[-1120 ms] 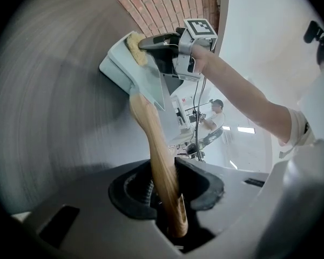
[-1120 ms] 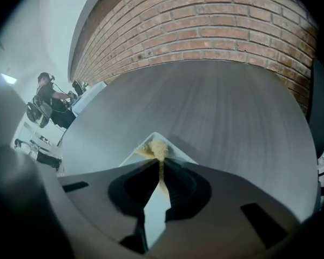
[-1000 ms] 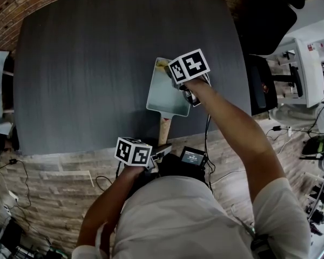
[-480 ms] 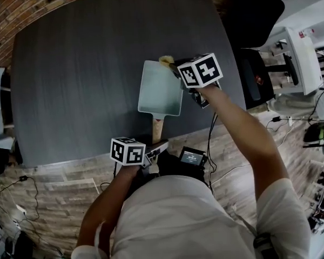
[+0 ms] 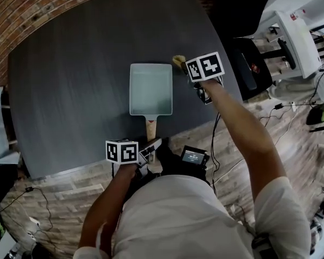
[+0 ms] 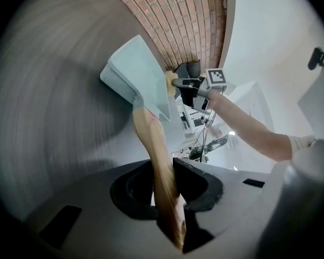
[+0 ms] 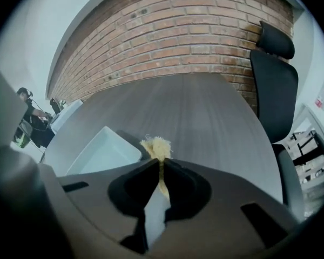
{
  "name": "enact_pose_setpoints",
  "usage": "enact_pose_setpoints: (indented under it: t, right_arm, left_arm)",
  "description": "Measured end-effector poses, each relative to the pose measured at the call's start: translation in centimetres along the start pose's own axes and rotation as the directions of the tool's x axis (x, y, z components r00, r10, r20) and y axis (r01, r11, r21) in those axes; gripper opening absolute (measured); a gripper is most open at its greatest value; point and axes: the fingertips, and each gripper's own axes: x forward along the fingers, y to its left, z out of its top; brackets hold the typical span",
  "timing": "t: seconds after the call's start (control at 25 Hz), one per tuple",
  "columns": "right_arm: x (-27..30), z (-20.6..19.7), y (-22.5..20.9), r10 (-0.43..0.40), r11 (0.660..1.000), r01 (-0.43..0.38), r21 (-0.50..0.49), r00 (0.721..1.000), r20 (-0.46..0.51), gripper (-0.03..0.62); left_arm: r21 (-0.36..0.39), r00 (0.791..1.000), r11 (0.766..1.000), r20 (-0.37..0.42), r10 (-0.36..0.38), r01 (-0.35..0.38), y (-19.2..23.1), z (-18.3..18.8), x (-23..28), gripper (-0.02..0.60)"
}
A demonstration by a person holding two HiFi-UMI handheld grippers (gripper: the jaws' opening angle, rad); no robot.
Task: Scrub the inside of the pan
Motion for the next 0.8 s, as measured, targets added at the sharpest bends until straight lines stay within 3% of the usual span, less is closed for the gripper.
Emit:
enact_pose_setpoints:
  t: [0.24, 0.56, 0.8]
  right_arm:
    - [1.8, -1.9, 1.0, 0.034, 0.999, -0.033, 0.021, 0.999, -0.041, 0.037]
    - [1.4, -3.4, 3.3, 0.089, 0.993, -0.094, -0.066, 0.994, -0.069, 0.037]
    - [0.8, -5.0, 4.5, 0.13, 0.988, -0.136, -0.076, 0.988, -0.087, 0.037]
  left_arm:
    - [0.004, 1.0, 1.0, -0.023, 0.01, -0.01, 0.0, -0.1, 0.0, 0.097]
    - [0.028, 0.998, 0.999, -0.061, 0.026, -0.024, 0.2, -0.3, 0.0, 0.097]
    - [0.028, 0.997, 0.999, -0.069, 0.025, -0.023, 0.2, -0.5, 0.0, 0.097]
